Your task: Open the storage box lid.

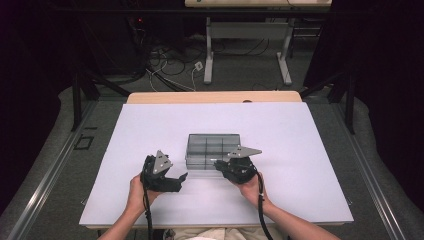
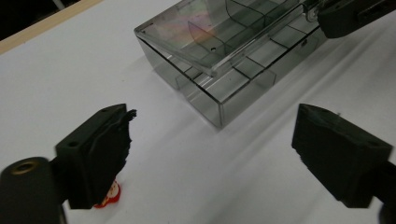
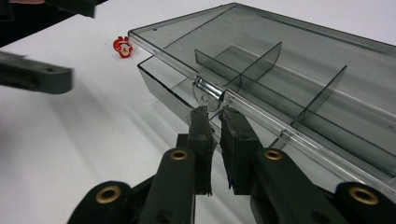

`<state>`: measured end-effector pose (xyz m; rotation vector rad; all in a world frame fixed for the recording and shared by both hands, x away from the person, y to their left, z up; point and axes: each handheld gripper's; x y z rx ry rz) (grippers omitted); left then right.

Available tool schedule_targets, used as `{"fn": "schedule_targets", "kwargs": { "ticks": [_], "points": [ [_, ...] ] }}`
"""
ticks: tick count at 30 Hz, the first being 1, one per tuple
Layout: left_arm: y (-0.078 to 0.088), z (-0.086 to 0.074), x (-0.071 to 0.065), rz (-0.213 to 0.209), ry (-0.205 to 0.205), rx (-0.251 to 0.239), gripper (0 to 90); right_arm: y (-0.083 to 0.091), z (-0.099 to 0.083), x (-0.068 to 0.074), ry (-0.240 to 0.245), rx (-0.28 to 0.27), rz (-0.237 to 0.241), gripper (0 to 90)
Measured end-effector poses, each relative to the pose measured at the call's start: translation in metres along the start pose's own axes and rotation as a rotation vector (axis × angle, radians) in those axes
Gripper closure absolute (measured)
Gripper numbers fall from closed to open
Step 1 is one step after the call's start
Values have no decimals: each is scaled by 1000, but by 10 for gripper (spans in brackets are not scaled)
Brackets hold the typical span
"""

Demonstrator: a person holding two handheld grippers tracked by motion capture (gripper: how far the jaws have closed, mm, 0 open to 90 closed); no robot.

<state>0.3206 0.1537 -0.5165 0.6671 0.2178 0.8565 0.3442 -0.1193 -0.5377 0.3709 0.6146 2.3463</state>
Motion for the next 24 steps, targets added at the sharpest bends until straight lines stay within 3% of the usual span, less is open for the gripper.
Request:
{"fn": "schedule_targets", "kwargs": {
  "ticks": [8, 15, 22, 24],
  "points": [
    [-22, 15, -8, 57, 3, 27, 377, 0, 1, -1, 3, -5, 2, 827],
    [-28, 17, -10, 51, -8, -5, 540, 1, 1, -1, 5, -1, 5, 827],
    [-28, 14, -8, 42, -4, -47, 609, 2, 3, -3, 4, -17, 10, 820],
    [-29, 12, -7, 45, -2, -57, 623, 4, 4, -4, 7, 4, 7, 804]
  ]
}}
Point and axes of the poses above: each handheld gripper's, and its own axes: y roughly backward along the jaws, z roughly out of its top, x roughly to its left, and after that the axes turned 4 degrees about y, right-handed
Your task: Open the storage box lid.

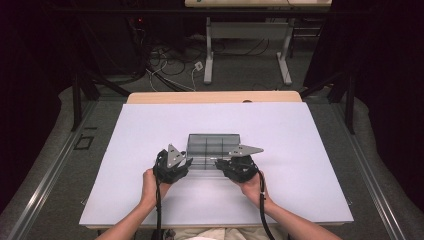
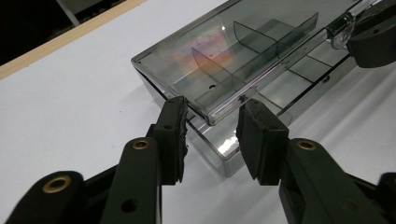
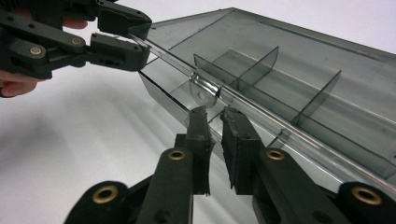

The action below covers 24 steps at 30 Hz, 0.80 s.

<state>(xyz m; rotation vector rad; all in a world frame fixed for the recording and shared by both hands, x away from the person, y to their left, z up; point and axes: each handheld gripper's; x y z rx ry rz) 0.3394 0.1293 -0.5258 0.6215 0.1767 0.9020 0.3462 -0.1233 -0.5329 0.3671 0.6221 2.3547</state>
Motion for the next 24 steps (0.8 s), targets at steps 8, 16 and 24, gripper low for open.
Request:
{"fn": "schedule_targets", "kwargs": {
  "ticks": [8, 16, 24],
  "points": [
    [-1, -3, 2, -12, 9, -30, 626, 8, 0, -4, 28, 52, -6, 691],
    [0, -4, 3, -24, 23, -30, 625, 30, -2, -9, 53, 98, -24, 591],
    [-1, -4, 3, -26, 20, -41, 625, 49, -8, -21, 62, 108, -82, 557]
  ]
}}
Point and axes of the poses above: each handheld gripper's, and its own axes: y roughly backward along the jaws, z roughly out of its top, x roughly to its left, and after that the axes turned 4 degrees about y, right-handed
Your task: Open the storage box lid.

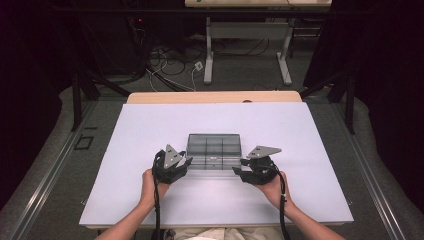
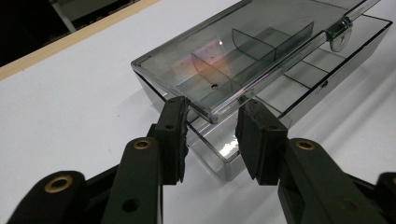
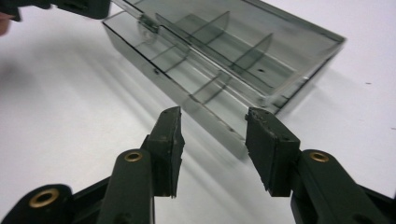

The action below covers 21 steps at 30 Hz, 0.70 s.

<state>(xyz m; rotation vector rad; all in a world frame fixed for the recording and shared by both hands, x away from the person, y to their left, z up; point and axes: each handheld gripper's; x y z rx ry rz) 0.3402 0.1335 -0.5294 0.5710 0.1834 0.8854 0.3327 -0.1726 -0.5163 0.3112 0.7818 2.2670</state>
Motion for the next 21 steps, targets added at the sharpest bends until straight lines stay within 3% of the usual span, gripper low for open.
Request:
{"fn": "schedule_targets", "kwargs": {
  "ticks": [9, 19, 21],
  "points": [
    [0, -1, 1, -8, 1, -3, 623, -1, -1, -10, -6, -19, -82, 531],
    [0, -1, 3, -12, -10, -12, 622, -10, 3, -9, 97, -45, -128, 587],
    [0, -2, 3, -15, -6, -20, 622, -11, 3, -8, 97, -52, -137, 589]
  ]
}}
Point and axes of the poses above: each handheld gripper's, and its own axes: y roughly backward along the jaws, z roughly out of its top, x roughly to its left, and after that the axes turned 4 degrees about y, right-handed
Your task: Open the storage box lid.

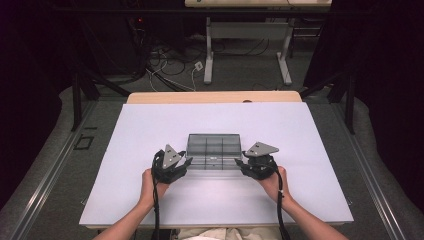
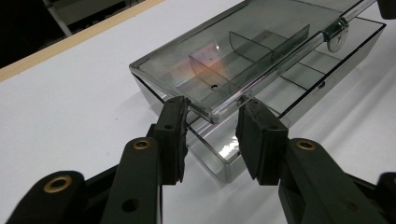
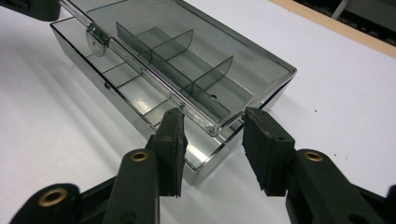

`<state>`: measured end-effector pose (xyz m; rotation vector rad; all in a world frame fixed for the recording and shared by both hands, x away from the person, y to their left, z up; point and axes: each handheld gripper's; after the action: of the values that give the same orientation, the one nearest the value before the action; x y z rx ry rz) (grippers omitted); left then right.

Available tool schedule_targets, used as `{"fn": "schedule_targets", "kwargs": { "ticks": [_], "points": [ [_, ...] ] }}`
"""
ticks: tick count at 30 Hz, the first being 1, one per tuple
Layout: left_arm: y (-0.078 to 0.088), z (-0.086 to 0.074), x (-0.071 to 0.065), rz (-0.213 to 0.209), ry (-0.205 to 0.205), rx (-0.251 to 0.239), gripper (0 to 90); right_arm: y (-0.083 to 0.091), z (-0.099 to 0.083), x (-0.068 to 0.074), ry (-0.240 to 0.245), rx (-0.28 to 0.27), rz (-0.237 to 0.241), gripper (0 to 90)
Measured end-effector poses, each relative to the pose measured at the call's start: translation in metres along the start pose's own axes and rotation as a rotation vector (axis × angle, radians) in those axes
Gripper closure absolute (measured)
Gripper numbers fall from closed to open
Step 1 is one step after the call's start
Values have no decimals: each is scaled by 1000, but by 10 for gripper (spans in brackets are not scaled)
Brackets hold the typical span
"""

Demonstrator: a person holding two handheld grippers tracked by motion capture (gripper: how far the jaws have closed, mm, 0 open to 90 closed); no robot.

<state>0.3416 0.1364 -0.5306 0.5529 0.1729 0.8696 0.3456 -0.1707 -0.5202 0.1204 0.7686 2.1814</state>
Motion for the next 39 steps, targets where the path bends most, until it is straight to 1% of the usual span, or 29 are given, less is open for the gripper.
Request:
{"fn": "schedule_targets", "kwargs": {
  "ticks": [2, 5, 7, 8, 9, 10, 11, 13, 17, 19, 20, 21, 22, 23, 25, 26, 27, 29, 30, 32, 33, 34, 35, 37, 38, 39],
  "points": [
    [0, 0, 0, 1, -12, 0, 622, 0, 0, -1, 10, 1, 2, 593],
    [0, -1, 1, -1, -12, -13, 622, 0, 1, -2, 20, 3, 3, 595],
    [0, -1, 1, -4, 0, -24, 622, 1, 2, -2, 14, -3, 0, 607],
    [0, -1, 2, -1, -6, -26, 623, 1, 2, -2, 16, 0, 3, 613],
    [0, 0, 2, 5, -10, -28, 622, 0, 3, -3, 20, -17, 1, 616],
    [-1, 0, 2, 4, -6, -19, 623, 1, 3, -3, 21, -10, 1, 616],
    [-1, 1, 1, 12, -2, -17, 623, 1, 3, -3, 19, -12, 0, 616],
    [-1, 3, 1, 16, 4, -13, 624, 1, 4, -4, 15, -6, 1, 613],
    [1, 5, 2, 7, 13, -14, 630, 0, 6, -5, 3, -13, -4, 613],
    [2, 5, 3, 2, 19, -18, 641, 0, 8, -6, 8, -8, -4, 614],
    [3, 6, 4, 2, 16, -16, 641, 0, 8, -7, 4, -15, -3, 614],
    [3, 6, 3, 2, 13, -20, 639, 0, 9, -7, -1, -8, -1, 614],
    [2, 6, 3, 10, 7, -29, 636, 0, 9, -8, 5, -12, -1, 616],
    [1, 6, 3, 17, -4, -28, 630, 0, 10, -8, -3, -17, -1, 617],
    [-1, 8, 3, 22, 3, -29, 624, 0, 11, -9, -6, -14, -1, 620],
    [-1, 9, 4, 27, -4, -30, 624, 0, 11, -9, -6, -15, -2, 620],
    [-1, 9, 4, 21, 0, -32, 624, 0, 11, -9, -6, -18, -2, 621],
    [-2, 11, 4, 25, -3, -41, 627, 1, 13, -10, -2, -16, -1, 623],
    [-1, 12, 5, 22, -10, -34, 626, 1, 13, -10, -1, -20, -3, 627],
    [-3, 14, 6, 25, -16, -36, 622, 1, 14, -11, 1, -19, -6, 630],
    [-3, 16, 6, 26, -10, -36, 626, 0, 15, -12, 5, -24, -9, 635],
    [-3, 18, 8, 30, -11, -38, 629, 0, 16, -12, -1, -25, -8, 637],
    [-4, 19, 9, 29, -5, -39, 633, 0, 17, -13, 2, -35, -10, 644],
    [-4, 22, 11, 27, 13, -43, 647, 1, 19, -15, -5, -33, -11, 653],
    [-4, 23, 12, 31, 8, -46, 656, 1, 21, -16, -5, -34, -13, 657],
    [-5, 24, 13, 34, 12, -52, 665, 1, 22, -17, -4, -40, -17, 662]
  ]
}}
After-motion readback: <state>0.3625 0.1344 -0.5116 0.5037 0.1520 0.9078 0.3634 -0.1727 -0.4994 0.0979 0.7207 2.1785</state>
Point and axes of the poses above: each handheld gripper's, and its own axes: y roughly backward along the jaws, z roughly out of its top, x roughly to its left, and after that the axes turned 4 degrees about y, right-handed
